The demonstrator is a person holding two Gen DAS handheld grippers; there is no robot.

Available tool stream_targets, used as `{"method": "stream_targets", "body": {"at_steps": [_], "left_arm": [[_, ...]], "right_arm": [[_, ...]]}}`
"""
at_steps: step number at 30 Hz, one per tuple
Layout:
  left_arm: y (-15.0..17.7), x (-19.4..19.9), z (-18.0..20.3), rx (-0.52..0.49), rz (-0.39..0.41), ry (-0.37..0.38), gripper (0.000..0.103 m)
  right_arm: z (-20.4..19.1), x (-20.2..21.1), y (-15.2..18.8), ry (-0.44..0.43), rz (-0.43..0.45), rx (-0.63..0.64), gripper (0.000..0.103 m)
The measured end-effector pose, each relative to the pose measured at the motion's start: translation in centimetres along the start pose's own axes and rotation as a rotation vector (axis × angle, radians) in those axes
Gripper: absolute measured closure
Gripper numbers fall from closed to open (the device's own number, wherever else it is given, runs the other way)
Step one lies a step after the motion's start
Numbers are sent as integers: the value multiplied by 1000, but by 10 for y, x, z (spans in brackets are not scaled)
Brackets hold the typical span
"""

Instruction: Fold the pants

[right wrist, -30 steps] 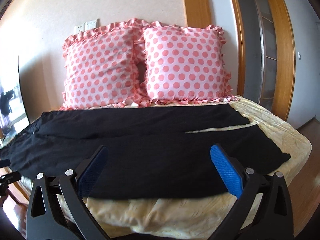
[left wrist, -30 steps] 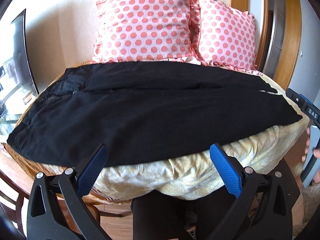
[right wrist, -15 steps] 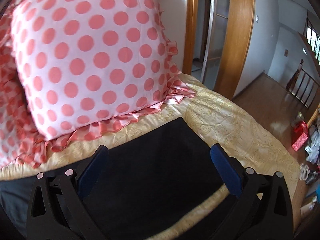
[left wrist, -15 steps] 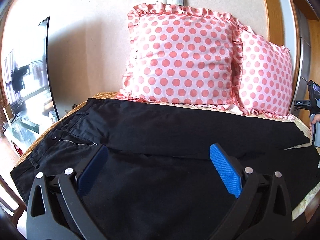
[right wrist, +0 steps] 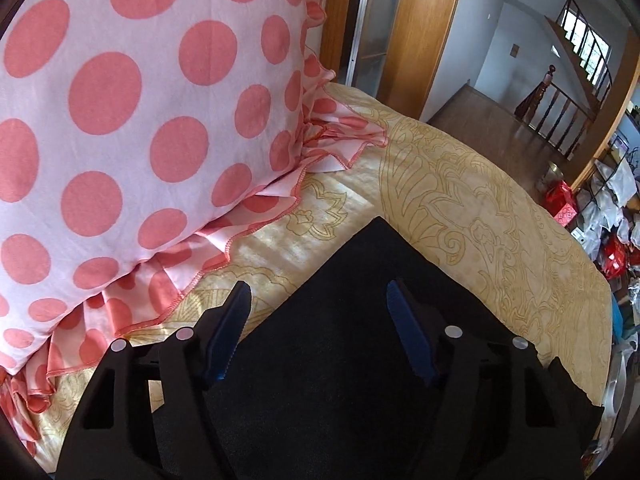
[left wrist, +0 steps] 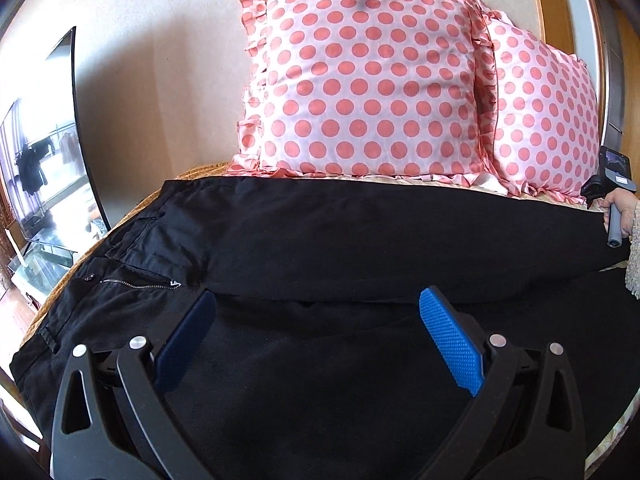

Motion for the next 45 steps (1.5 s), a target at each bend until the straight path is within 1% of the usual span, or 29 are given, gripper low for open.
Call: {"method": "stream_targets", "body": {"at_steps": [1,2,5,6,7,8,9,10,11,12,13,15,18,20,22,24,26,29,33,35,36,38,40,44,45], "left_arm": [[2,-2,0,0,-11,6,2],[3,-4,0,3,-21,11,2],[5,-7,-2,23,-38,22,2],[6,-8,-3,30,-45,25,2],[7,-9,-4,37,-53,28,2],[8,-10,-5,43,-61,30,2],[9,-11,-5,50,-68,30,2],[10,-11,-6,55,-72,28,2],[10,-11,-8,65,-72,26,2],[10,-11,-9,73,-69,26,2],[10,-11,-11,81,-69,28,2],[11,-11,-12,91,-77,28,2],[13,-11,-14,103,-80,35,2],[9,-8,-17,119,-58,36,2],[6,-3,-19,130,-36,43,2],[2,3,-23,135,-15,35,2],[-2,13,-27,148,16,31,2],[-5,22,-34,178,30,29,2],[-5,28,-36,151,5,27,2],[-5,34,-39,163,-2,43,2],[-6,36,-41,173,-5,51,2],[-8,39,-48,185,-9,53,2],[-12,39,-54,191,-10,33,2],[-18,37,-61,221,-28,37,2],[-17,38,-61,231,-30,41,2]], "right_arm": [[3,-4,1,7,-7,-3,37],[5,-7,3,4,-13,-5,39],[10,-10,4,-38,1,-10,42],[8,-9,3,-56,0,-11,48],[7,-7,4,-76,1,-13,57],[11,-6,4,-75,5,-17,64],[13,-6,2,-71,8,-24,79],[17,-5,2,-89,13,-39,84],[23,-7,1,-125,13,-65,87],[24,-4,1,-170,16,-90,94],[26,-2,3,-211,15,-114,96],[29,7,5,-271,30,-142,98],[37,29,7,-375,75,-178,98],[43,44,11,-466,90,-198,98],[56,60,19,-537,93,-220,98],[69,81,29,-600,110,-237,99],[82,103,40,-660,146,-227,99],[99,136,64,-732,188,-210,99],[121,164,110,-816,185,-229,99],[137,173,137,-837,179,-261,99],[146,177,150,-834,185,-268,99],[163,185,176,-809,207,-280,99],[178,184,194,-778,211,-306,99],[181,169,211,-809,111,-336,99],[183,168,215,-818,90,-356,97]]}}
Point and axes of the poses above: each gripper's, at about its wrist camera, not at the fingertips, and x roughly against the way its jaws point, z to its right, y to its underside, the point moved 10 cm from there along -x, roughly the way its jaws point, and after that the axes turned 7 degrees about -y, right-handed, at the moved point
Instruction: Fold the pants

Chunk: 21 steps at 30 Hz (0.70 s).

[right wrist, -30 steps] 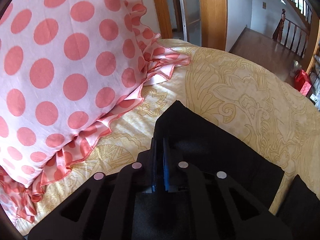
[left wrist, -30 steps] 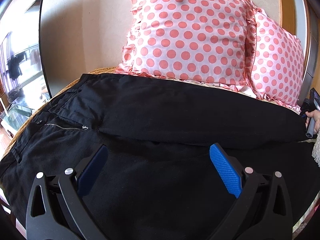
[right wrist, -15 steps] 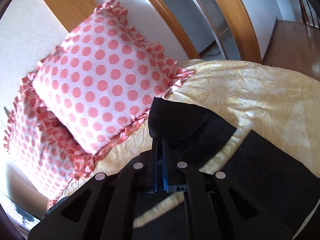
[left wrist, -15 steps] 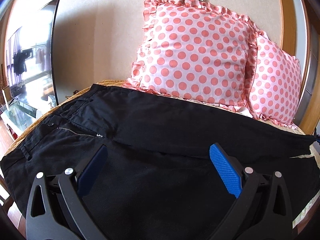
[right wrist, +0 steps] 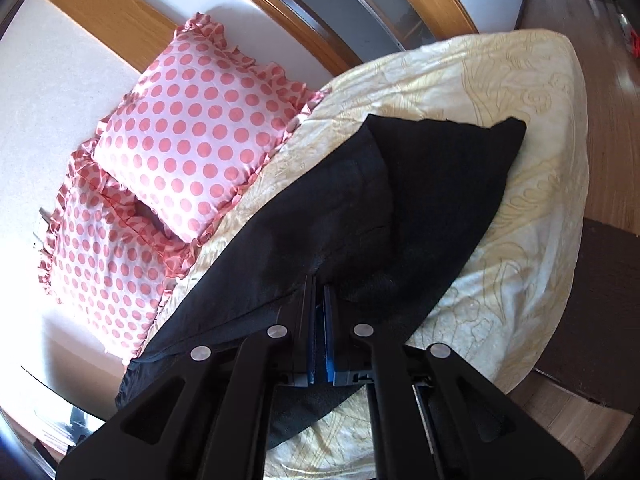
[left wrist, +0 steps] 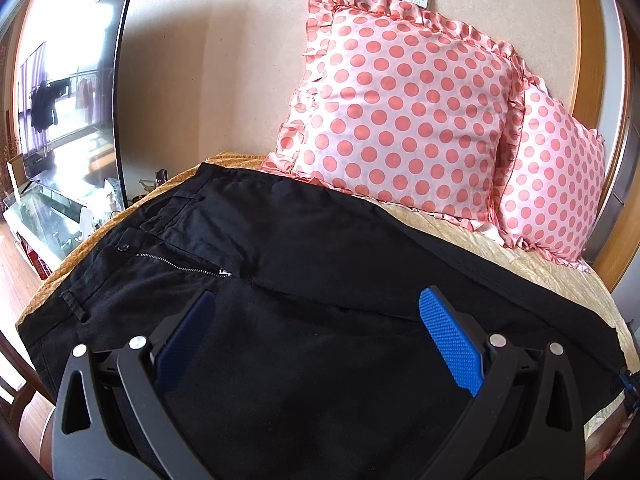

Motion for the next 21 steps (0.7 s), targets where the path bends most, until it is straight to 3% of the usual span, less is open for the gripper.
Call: {"method": "stream_targets", "body": {"at_steps": [2,4,8,12,14,15,16,21], "left_arm": [[2,2,0,4,2,-1,2],[5,2,3,-10,3,-6,2],[10,-1,12,-55,-1,-10,2],[11,-2,24,-85,-6,23,2],[13,-5,29,-94,-24,43,2],[13,-6,31,-99,-30,47,2],[14,-8,32,-105,-40,49,2],[1,-19,29,-125,-66,49,2]], "right_arm": [[6,-1,4,-15,-35,-71,84],[8,-2,5,-28,-48,-105,58],[6,-3,4,-19,-45,-102,57],[7,-10,-4,0,-16,-101,60],[5,-14,-10,16,4,-77,70],[5,-16,-13,27,14,-64,88],[4,-18,-16,29,25,-41,99],[-4,-4,-36,-18,135,-3,101]]}}
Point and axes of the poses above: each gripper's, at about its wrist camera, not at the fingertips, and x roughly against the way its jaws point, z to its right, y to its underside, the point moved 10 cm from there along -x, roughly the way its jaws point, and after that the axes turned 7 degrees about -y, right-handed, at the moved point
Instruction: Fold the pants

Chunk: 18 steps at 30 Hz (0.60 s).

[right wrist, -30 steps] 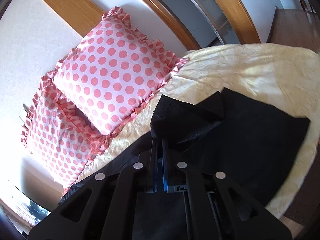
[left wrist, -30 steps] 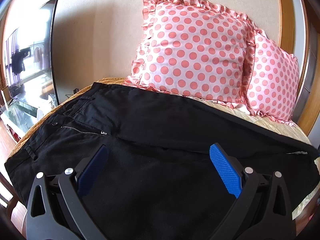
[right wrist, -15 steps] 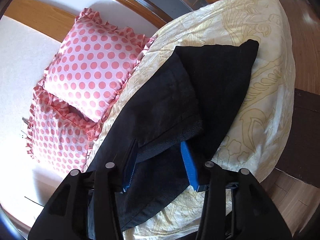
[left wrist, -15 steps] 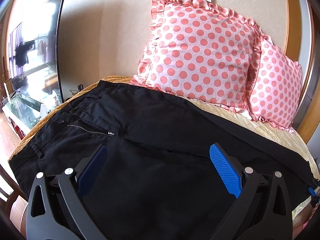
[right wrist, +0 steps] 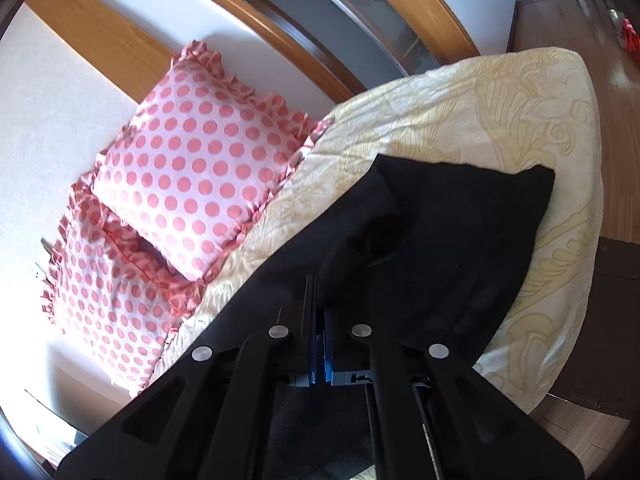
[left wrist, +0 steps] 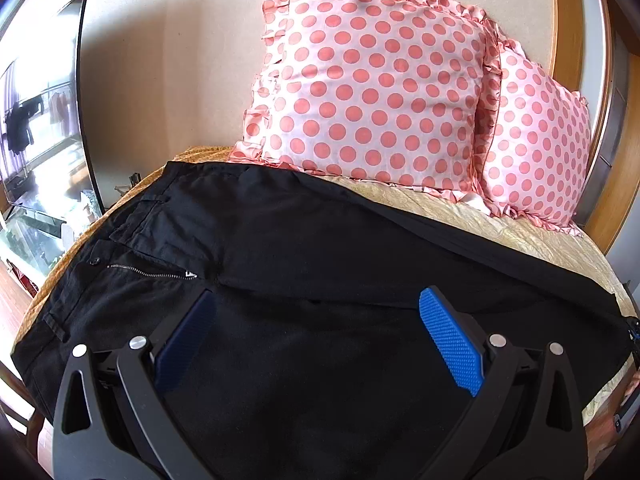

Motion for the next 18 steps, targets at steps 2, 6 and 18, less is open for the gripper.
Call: {"method": "stream_targets", "body": {"at_steps": [2,6,18], "left_arm": [[-12,-9,-8,3,-23,-8,2],[-53,-42,-24,25,-59,-30,2],[-135,-205,-96,383,-320,-53,16]], "right_arm": [[7,9,-4,26,26,-17,101],[20,11,-2,41,24,-67,101],[33,-3,4,55,-15,-72,101]]}}
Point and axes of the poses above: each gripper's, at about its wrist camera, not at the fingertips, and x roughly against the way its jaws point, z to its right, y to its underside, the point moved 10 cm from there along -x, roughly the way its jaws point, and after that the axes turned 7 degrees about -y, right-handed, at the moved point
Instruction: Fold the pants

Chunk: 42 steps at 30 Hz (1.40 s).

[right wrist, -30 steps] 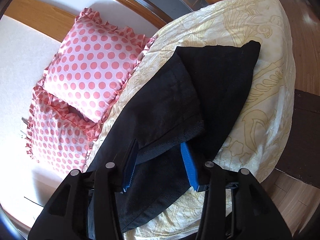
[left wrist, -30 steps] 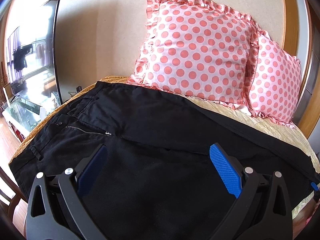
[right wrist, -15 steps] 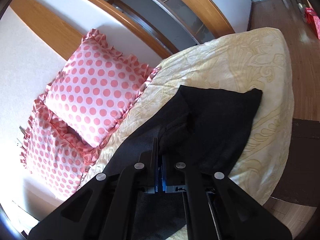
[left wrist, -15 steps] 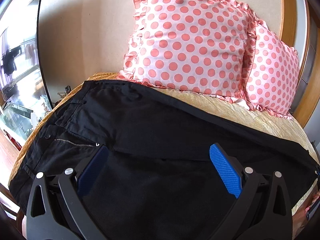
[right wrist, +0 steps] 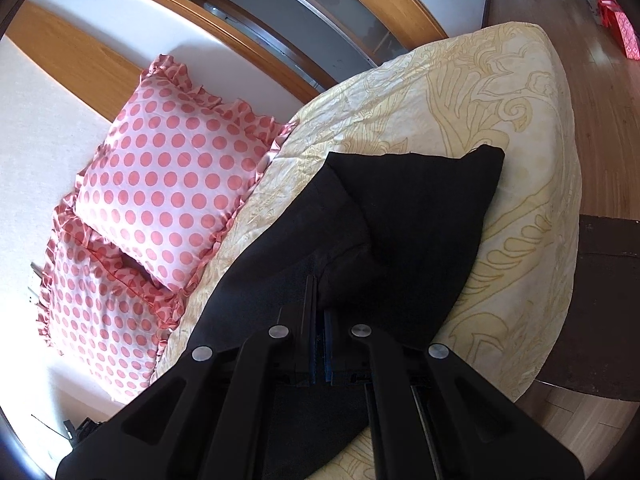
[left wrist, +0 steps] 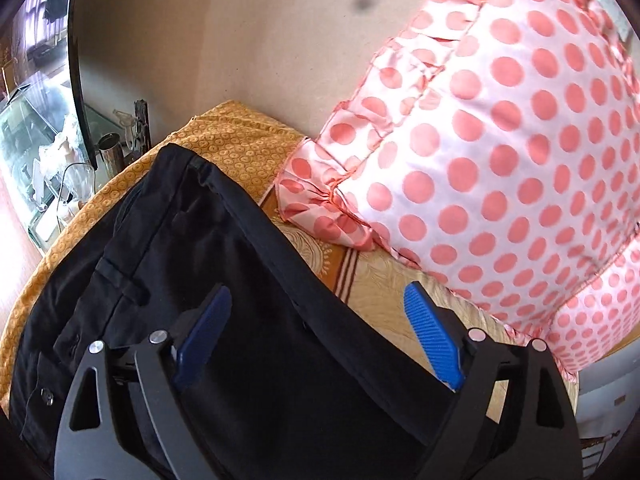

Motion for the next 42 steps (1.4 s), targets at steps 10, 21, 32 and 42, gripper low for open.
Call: {"method": "stream_targets", "body": {"at_steps": [10,21,32,42], "left_arm": [[-19,-66,-17,59,-125,-120,50],[-10,-33,-42,146,-76,-40,97],[58,159,-74,32,125,87,98],[226,200,-162,79,107,27,98]], "right_arm": [[-11,-3,-6,34,7,85,101],[-18,0,-15,22,20,121,101],[-45,6,-62,-49,77,165,101],[-32,19,-73,-47,97,149,101]]}}
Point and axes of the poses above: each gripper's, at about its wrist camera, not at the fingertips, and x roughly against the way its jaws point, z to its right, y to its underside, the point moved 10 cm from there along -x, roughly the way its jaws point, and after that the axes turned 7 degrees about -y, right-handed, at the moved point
